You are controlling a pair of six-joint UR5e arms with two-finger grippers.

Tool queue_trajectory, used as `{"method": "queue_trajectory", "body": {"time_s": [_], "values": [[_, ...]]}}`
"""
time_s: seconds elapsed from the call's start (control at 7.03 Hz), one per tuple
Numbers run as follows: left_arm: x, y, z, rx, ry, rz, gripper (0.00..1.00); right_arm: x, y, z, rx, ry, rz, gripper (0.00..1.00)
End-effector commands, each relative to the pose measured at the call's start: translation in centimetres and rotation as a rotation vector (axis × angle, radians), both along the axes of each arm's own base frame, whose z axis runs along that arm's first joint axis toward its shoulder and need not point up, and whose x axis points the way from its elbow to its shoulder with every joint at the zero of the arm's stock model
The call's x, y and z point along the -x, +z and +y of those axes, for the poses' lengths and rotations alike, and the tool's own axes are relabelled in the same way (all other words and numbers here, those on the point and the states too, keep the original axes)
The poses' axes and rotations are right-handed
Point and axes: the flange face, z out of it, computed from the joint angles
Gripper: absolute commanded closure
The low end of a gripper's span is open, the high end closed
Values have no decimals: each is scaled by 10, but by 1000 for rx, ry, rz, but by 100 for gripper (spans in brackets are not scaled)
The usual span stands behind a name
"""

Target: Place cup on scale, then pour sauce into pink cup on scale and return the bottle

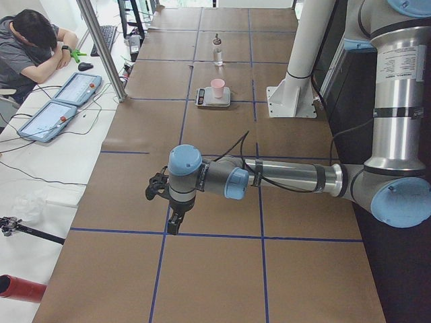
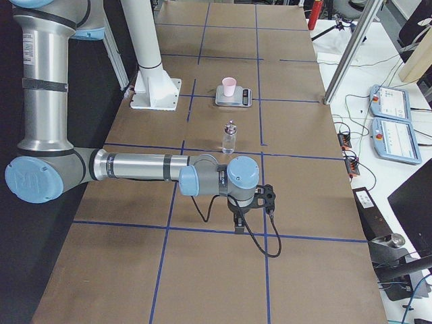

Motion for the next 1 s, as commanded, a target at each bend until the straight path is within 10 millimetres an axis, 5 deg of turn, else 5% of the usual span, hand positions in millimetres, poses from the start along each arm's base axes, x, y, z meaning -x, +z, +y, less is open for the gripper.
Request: {"method": "queue_trajectory", "body": {"time_s": [0.0,0.85], "values": [[-1,1,0,13,-8,13,0,0,5,0,7,0,-1,0],[-5,-6,-2,107,-114,81,0,0,6,-1,15,1,-1,0]]}}
